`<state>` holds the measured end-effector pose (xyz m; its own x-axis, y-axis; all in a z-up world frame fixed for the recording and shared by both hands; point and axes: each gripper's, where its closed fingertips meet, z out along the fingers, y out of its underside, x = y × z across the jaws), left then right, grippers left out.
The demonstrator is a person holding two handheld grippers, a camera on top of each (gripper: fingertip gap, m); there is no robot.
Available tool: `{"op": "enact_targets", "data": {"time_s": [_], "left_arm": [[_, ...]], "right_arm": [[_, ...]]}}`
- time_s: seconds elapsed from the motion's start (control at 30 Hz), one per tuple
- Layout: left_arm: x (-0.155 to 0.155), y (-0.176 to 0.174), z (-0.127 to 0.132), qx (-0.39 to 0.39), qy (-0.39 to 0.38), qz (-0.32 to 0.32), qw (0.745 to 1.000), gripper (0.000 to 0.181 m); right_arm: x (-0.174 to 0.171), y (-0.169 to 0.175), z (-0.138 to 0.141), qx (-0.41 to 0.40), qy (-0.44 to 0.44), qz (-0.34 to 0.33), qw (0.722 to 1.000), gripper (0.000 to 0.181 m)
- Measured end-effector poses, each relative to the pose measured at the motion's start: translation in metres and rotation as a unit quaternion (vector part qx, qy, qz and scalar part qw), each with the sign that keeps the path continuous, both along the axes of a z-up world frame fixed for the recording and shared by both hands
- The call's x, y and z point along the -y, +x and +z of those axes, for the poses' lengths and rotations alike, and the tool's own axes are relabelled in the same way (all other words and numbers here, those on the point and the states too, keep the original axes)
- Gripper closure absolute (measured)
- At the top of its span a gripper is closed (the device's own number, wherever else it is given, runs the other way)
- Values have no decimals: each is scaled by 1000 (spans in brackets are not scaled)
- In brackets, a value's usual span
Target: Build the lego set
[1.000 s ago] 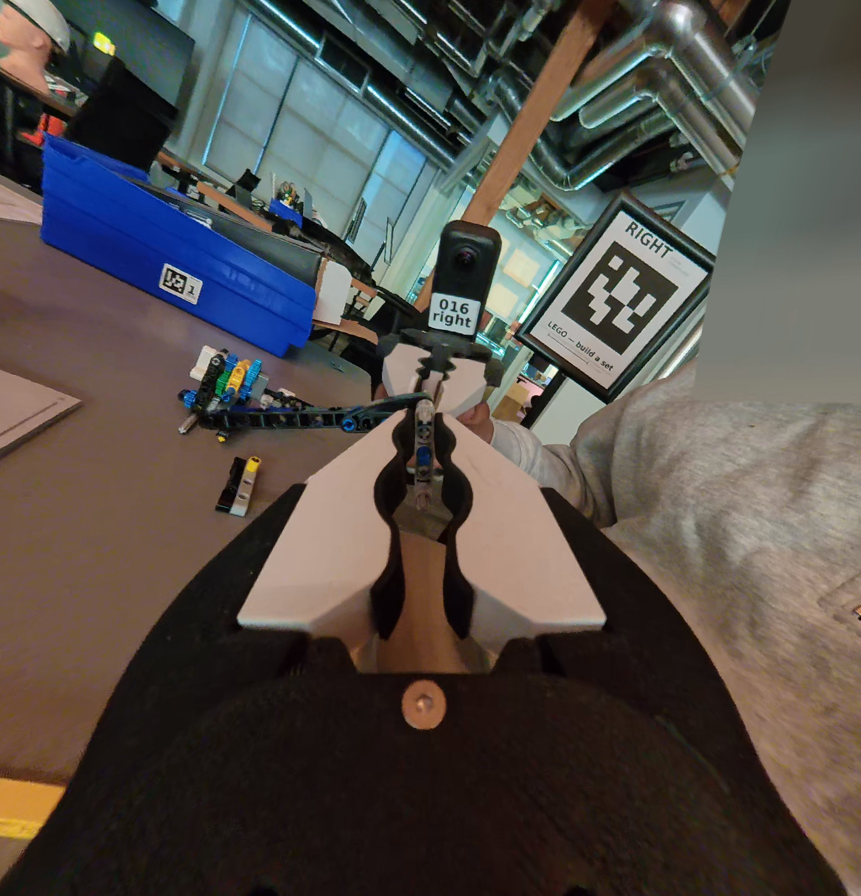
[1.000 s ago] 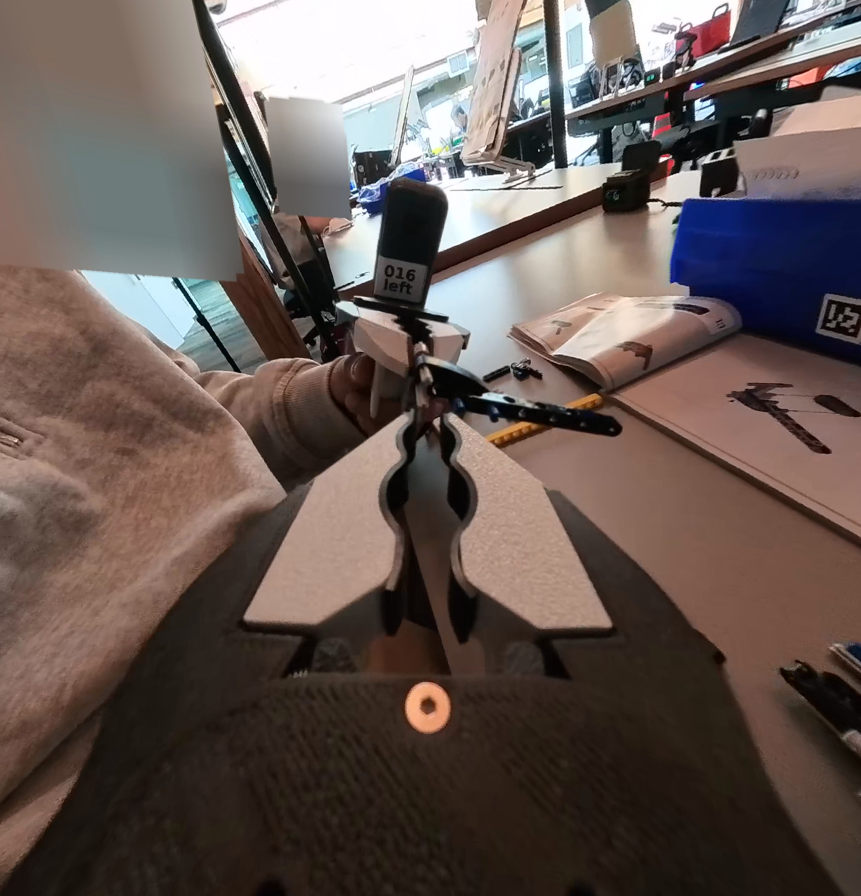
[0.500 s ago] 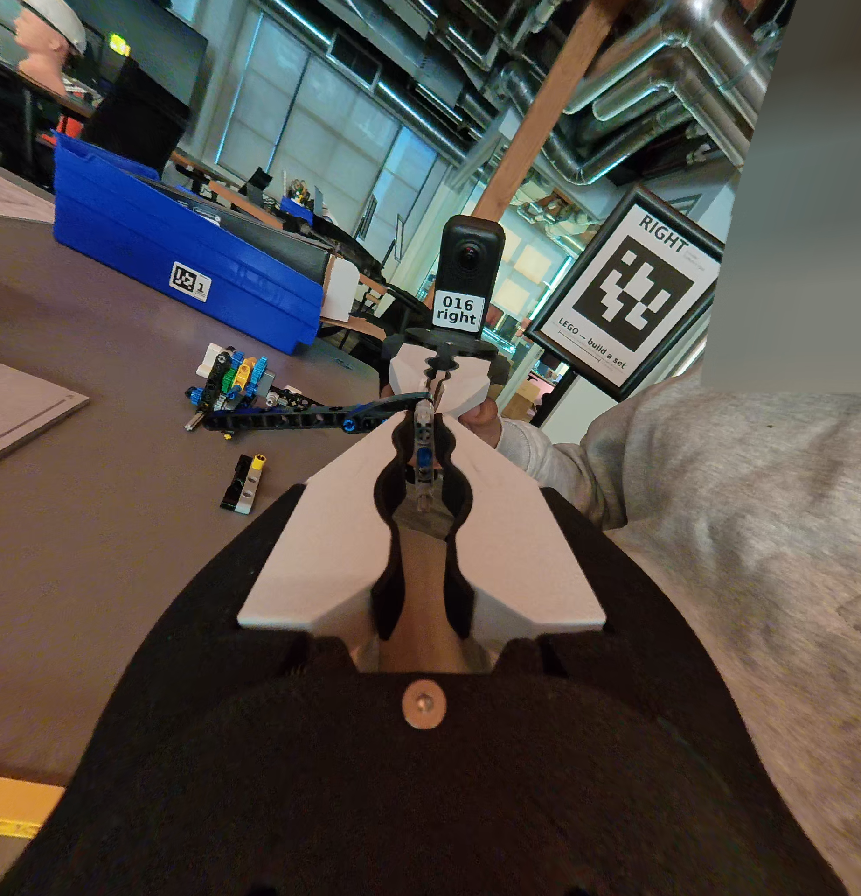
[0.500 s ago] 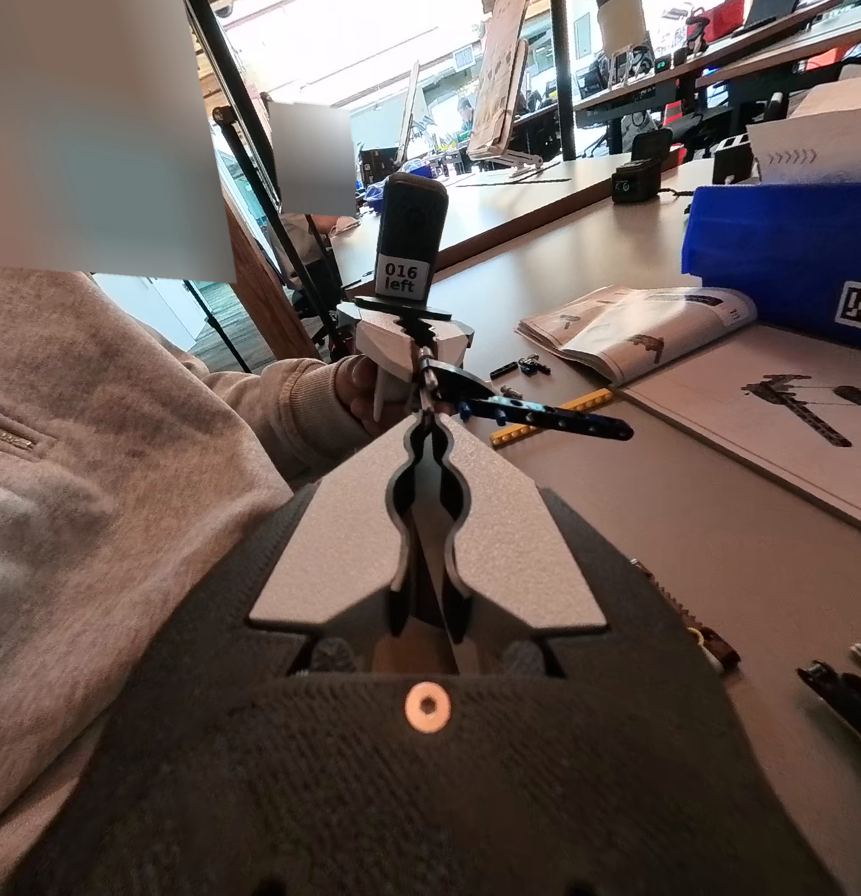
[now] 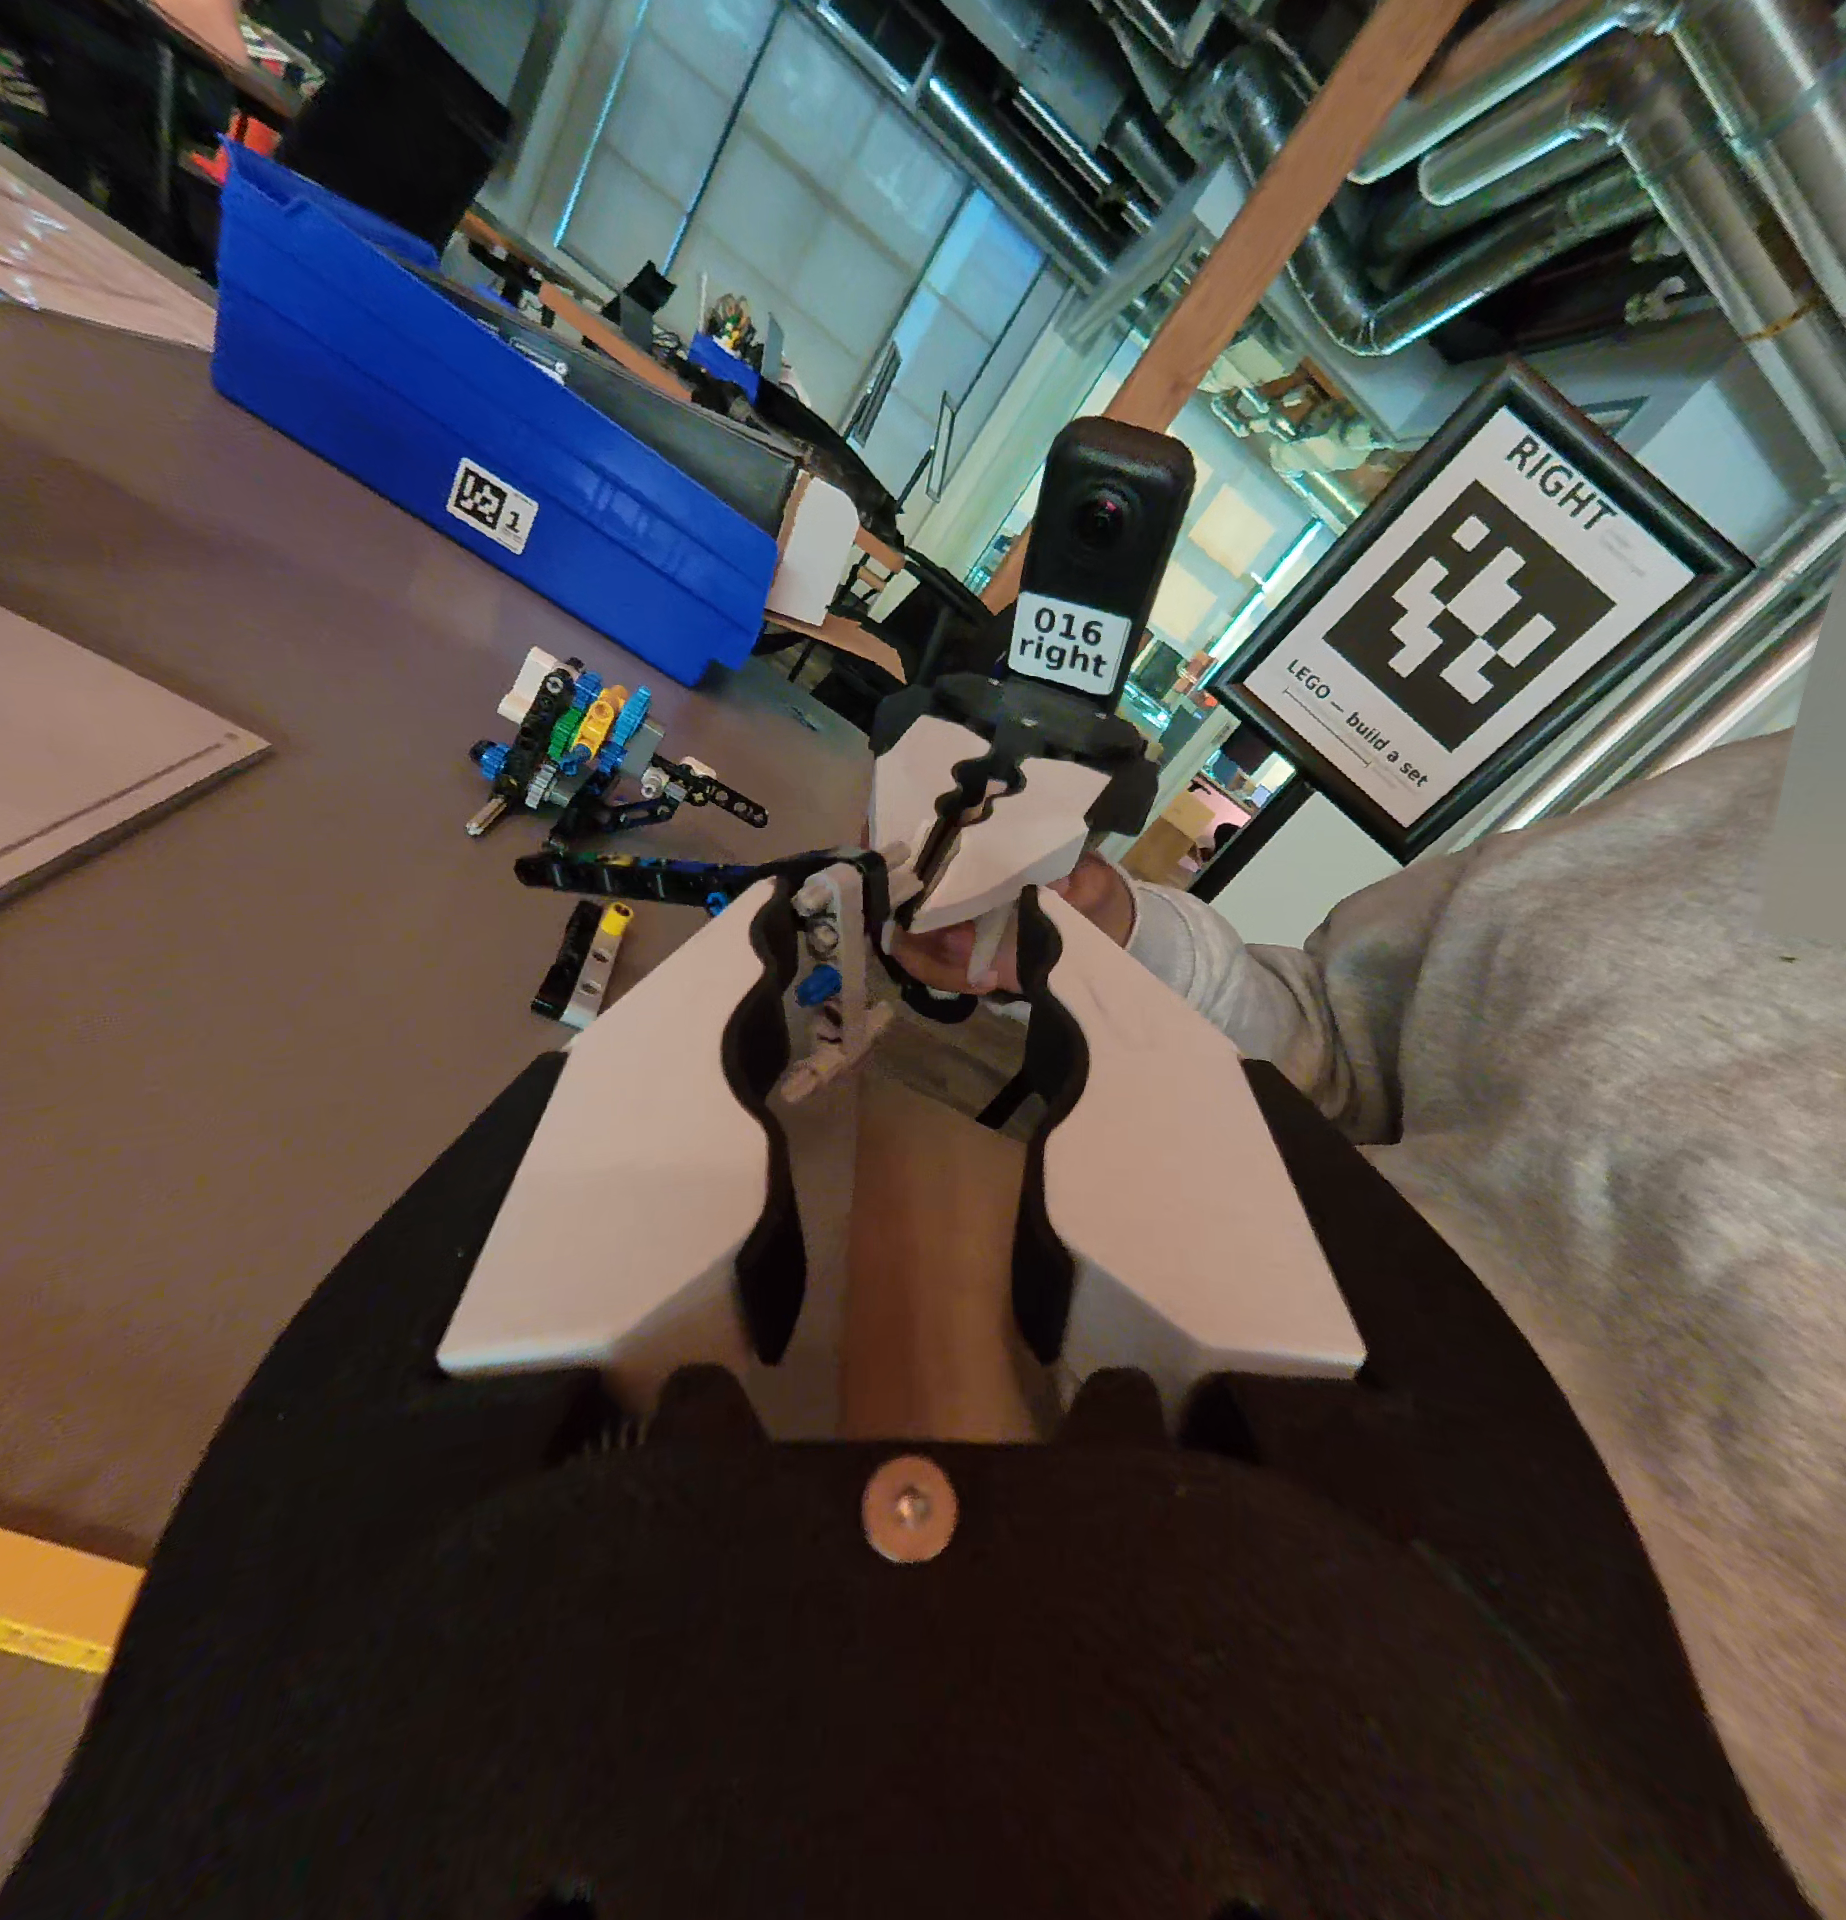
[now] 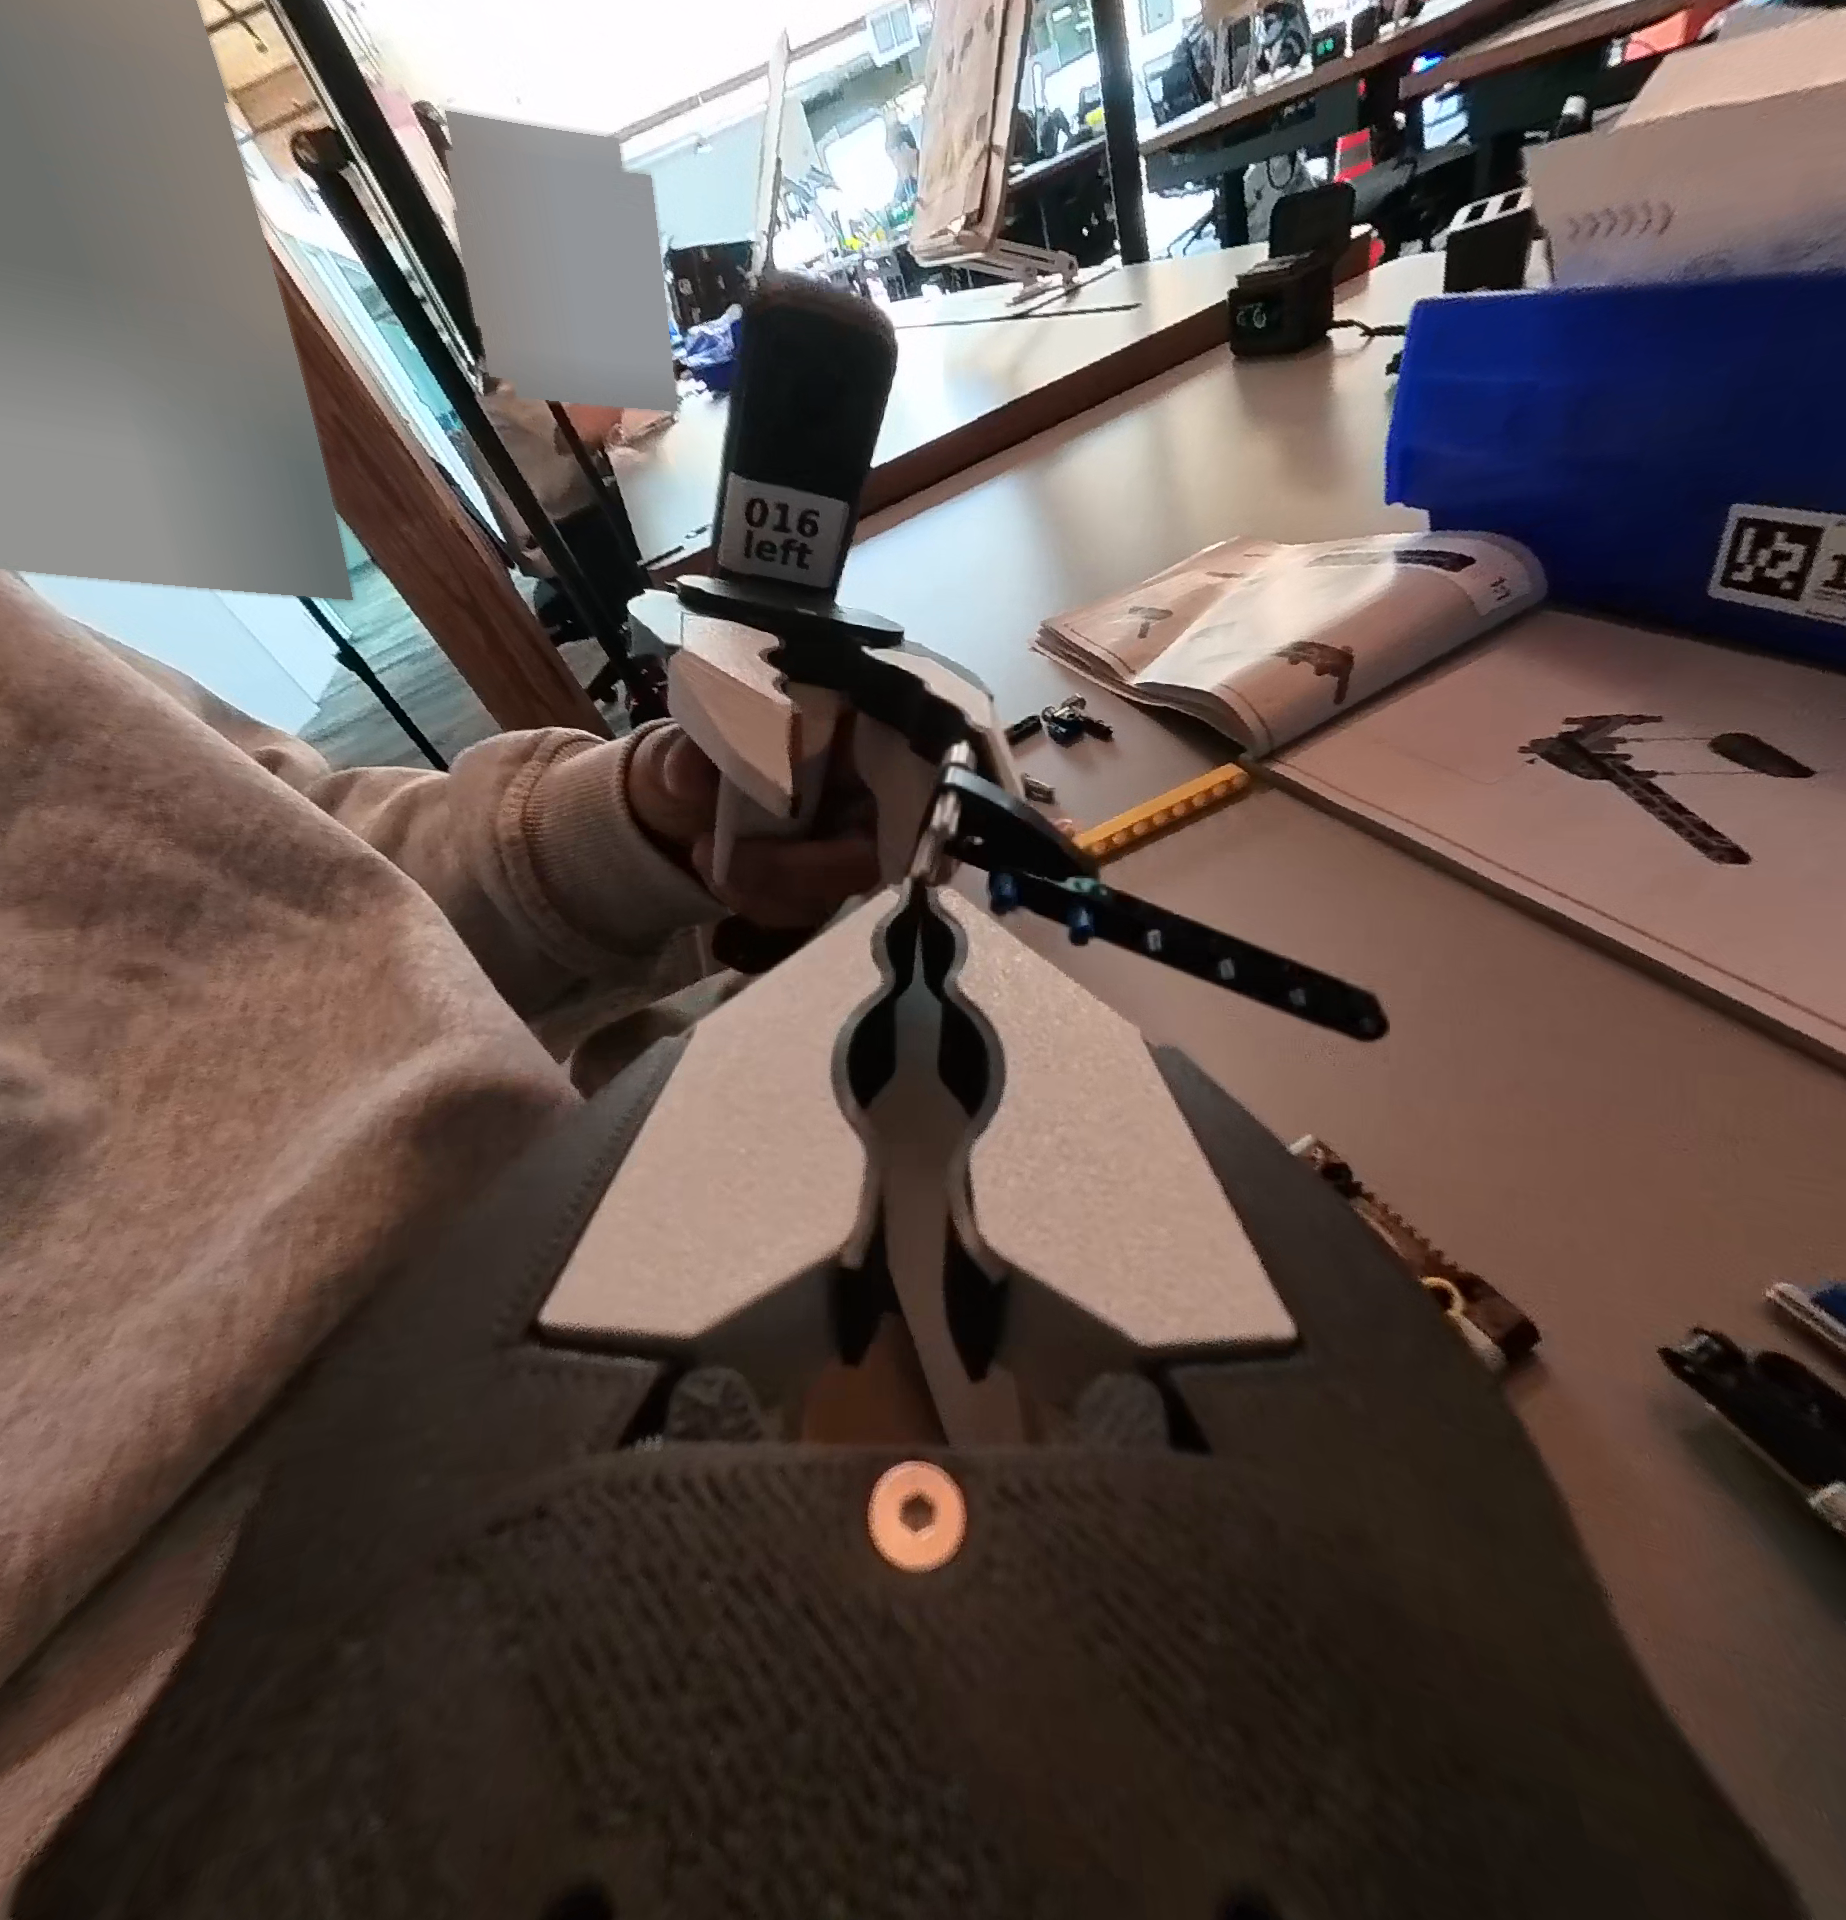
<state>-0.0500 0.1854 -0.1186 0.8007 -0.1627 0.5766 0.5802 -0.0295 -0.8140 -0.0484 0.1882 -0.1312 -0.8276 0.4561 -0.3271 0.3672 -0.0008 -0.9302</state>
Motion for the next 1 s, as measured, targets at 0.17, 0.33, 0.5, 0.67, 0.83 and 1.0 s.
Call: {"op": "enact_targets", "data": {"time_s": [0.17, 0.33, 0.5, 0.67, 0.83, 1.0], "left_arm": [[-3, -3, -6, -16, -23, 18, 999, 137], [-2, -9, -11, -1, -39, 29, 999, 157], [0, -11, -13, 14, -43, 23, 999, 175], [0, -10, -13, 19, -43, 17, 999, 176], [0, -8, -13, 37, -47, 7, 998, 177], [0, -5, -10, 37, -33, 3, 999, 171]], "right_arm": [[1, -4, -8, 7, 19, -16, 1000, 181], [0, -5, -7, 17, 0, -19, 1000, 181], [-5, -7, -7, 19, -1, -25, 1000, 181], [-5, -7, -7, 13, 6, -23, 1000, 181], [-6, -7, -8, 11, 8, -22, 1000, 181], [-5, -4, -4, 3, -2, -12, 1000, 181]]}}
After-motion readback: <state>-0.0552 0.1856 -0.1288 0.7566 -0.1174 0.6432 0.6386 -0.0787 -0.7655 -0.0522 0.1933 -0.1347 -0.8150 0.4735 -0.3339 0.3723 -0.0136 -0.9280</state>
